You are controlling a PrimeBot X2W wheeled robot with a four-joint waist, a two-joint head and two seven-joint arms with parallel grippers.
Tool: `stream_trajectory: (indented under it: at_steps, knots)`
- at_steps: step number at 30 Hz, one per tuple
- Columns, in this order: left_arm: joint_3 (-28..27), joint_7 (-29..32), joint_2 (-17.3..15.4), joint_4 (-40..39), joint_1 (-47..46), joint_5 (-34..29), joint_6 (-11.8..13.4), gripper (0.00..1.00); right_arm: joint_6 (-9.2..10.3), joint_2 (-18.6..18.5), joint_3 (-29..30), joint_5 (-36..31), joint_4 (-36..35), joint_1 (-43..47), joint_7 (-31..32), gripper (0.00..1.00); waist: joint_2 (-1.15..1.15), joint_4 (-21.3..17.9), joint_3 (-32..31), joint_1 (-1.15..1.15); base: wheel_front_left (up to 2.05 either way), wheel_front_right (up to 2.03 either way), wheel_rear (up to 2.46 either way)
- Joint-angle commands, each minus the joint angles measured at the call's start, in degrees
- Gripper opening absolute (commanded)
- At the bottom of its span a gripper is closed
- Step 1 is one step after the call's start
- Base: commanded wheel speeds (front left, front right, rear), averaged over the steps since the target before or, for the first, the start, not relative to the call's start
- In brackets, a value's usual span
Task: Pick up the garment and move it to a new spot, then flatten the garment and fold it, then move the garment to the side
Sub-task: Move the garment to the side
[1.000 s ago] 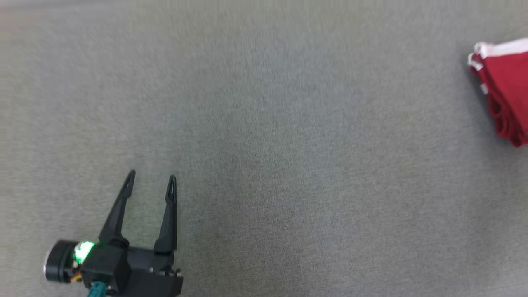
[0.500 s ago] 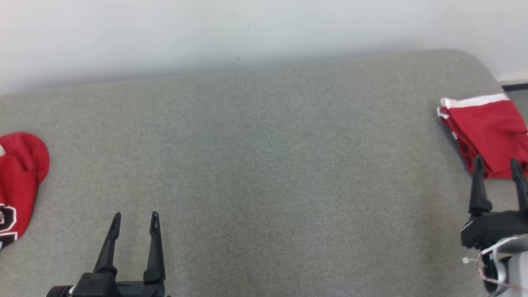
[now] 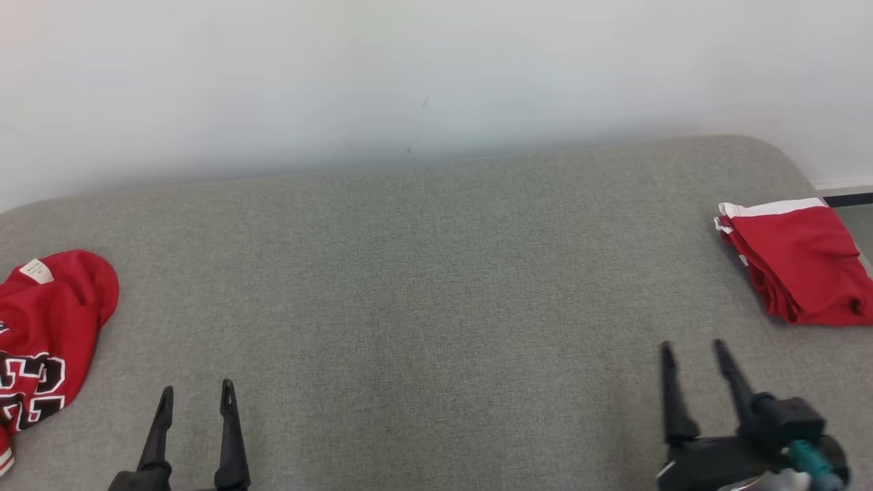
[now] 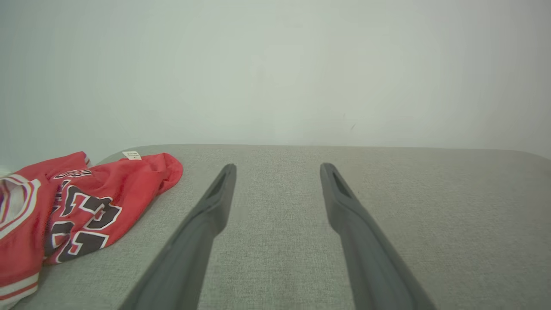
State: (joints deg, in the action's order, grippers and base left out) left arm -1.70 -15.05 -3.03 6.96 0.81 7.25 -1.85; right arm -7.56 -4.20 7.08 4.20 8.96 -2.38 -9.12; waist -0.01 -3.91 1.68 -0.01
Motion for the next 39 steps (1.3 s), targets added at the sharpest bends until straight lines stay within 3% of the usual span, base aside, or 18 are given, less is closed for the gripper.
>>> stream_trajectory:
  at_steps: [1,7,22,39]
  knots:
    - [-0.25,-0.18,0.07,0.17,0.52,0.30,0.17,1.00,0.11,0.44,-1.02,0.76,0.00,0.65,-0.17,1.00,0.01,0.08,-0.03,0.01,0.00,0.00,0.00]
    - [-0.81,-0.18,0.13,1.70,1.53,-0.59,-0.07,1.00,0.11,0.16,-4.02,1.01,1.09,1.18,-0.73,1.00,0.01,0.24,-0.01,0.01,0.00,0.00,0.00]
    - [-2.09,-0.18,0.17,3.41,3.50,-1.13,-1.64,1.00,0.11,0.71,-3.87,0.29,1.97,1.38,-1.26,1.00,0.01,0.43,-1.89,0.01,0.00,0.00,0.00]
    - [-0.88,-0.18,0.18,5.78,2.46,-1.40,-1.59,1.00,0.11,0.84,-3.90,0.21,2.23,1.68,-0.70,1.00,0.01,0.80,-2.38,0.01,0.00,0.00,0.00]
